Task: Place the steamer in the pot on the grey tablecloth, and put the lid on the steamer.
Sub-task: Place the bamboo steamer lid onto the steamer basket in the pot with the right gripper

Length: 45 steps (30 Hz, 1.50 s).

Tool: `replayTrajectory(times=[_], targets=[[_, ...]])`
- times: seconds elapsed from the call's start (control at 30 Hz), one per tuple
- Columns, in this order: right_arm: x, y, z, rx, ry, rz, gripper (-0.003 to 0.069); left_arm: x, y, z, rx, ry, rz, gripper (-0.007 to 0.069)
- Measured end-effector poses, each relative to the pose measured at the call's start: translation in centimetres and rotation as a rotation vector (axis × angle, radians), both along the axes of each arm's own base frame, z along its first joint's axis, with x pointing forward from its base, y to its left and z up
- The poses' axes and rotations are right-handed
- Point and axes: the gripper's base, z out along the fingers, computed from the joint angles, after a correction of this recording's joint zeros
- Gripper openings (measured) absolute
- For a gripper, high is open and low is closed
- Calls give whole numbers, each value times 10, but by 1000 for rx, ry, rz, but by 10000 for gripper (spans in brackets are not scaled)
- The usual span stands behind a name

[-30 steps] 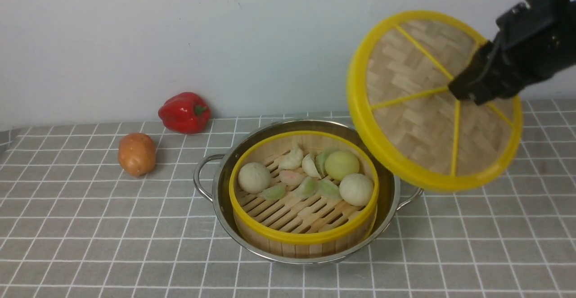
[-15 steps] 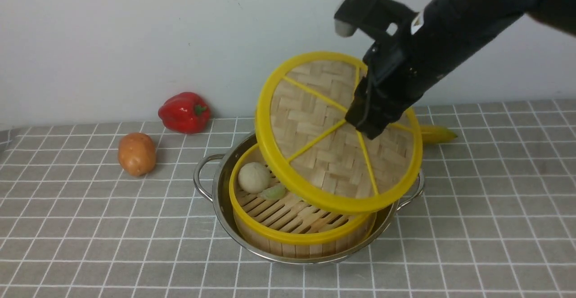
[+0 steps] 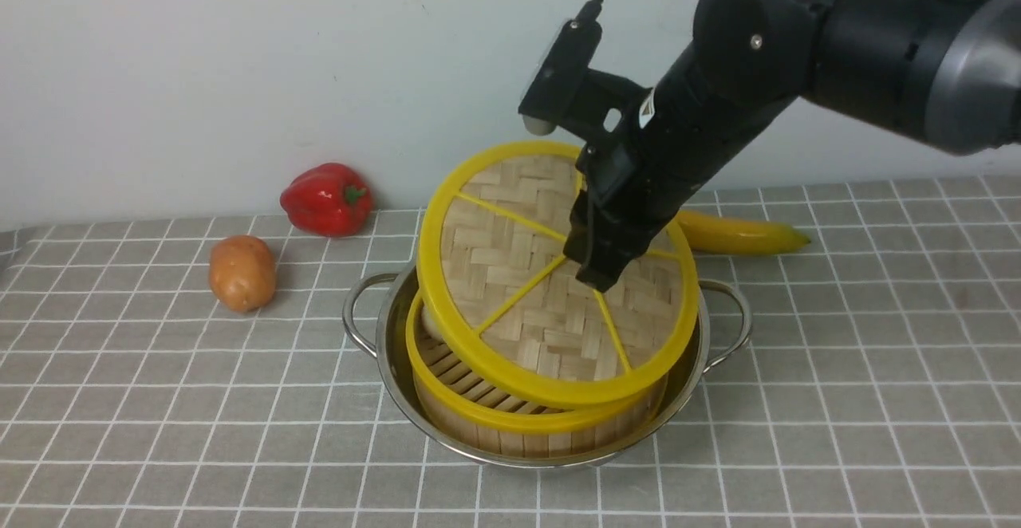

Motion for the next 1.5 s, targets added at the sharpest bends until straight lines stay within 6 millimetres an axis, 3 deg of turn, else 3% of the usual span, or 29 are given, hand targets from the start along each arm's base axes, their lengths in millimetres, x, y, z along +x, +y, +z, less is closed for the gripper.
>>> replayTrajectory(times=[0.33, 1.5], targets=[[6, 4, -14, -10, 9, 2, 146, 0, 0, 0, 0, 0, 0, 243], [8, 9, -18, 22, 5, 28, 146, 0, 0, 0, 0, 0, 0, 243]])
